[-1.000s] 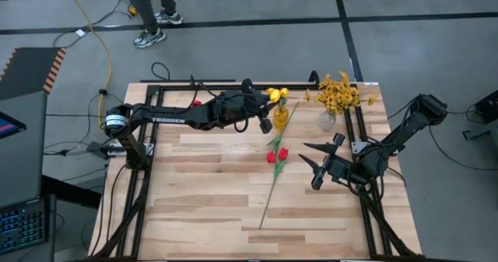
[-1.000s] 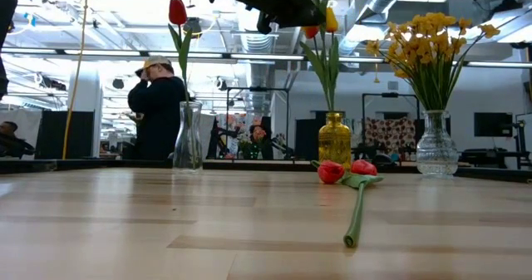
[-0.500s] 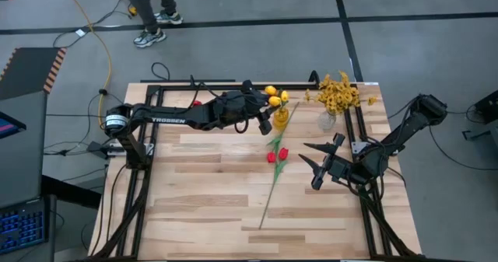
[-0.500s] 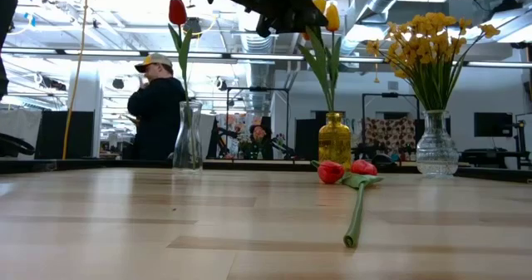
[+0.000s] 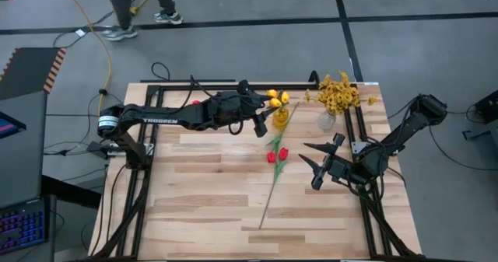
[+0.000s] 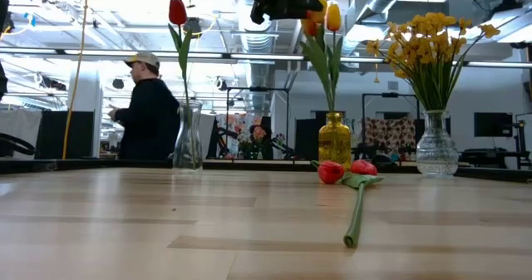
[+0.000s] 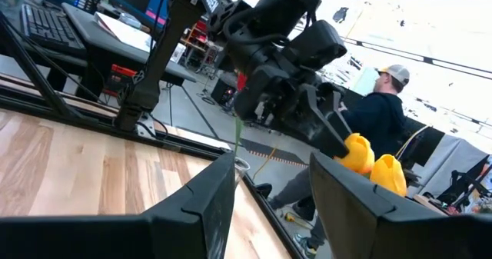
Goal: Sort flowers into vase by color
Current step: Put the yellow flower into the yellow flower vase, then put the bottom red flower into the left transparent flower vase
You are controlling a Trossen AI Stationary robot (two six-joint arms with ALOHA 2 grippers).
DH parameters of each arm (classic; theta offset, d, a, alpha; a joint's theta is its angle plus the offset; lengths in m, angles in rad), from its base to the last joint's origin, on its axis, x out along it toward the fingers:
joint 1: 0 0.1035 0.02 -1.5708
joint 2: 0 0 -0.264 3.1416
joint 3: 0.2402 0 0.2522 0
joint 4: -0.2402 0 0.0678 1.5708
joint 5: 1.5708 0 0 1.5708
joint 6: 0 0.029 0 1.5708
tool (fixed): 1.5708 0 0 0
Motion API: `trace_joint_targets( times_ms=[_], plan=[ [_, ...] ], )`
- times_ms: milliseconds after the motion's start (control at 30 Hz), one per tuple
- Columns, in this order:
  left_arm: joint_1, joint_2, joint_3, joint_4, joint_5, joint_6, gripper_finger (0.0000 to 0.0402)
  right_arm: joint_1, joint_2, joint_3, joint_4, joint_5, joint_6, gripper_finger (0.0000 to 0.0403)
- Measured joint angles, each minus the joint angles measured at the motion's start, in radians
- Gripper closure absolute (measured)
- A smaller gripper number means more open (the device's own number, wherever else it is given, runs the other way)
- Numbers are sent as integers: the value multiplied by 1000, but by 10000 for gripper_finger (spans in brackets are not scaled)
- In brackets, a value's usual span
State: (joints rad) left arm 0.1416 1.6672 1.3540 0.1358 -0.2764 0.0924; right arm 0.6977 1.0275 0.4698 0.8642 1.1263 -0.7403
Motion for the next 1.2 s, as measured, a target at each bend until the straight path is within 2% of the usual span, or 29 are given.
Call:
trace_joint_targets(
  times_ms=[333,433,933,1200],
  plan=[
    [-12,0,1,-23,-1,53,225,0,0,0,0,0,0,207],
    [-12,0,35,-63,-22,52,226,0,0,0,0,0,0,207],
    [-30,0,267,-537,-23,42,226,0,0,0,0,0,0,207],
    [-96,0,310,-725,-15,42,226,0,0,0,0,0,0,207]
  ],
)
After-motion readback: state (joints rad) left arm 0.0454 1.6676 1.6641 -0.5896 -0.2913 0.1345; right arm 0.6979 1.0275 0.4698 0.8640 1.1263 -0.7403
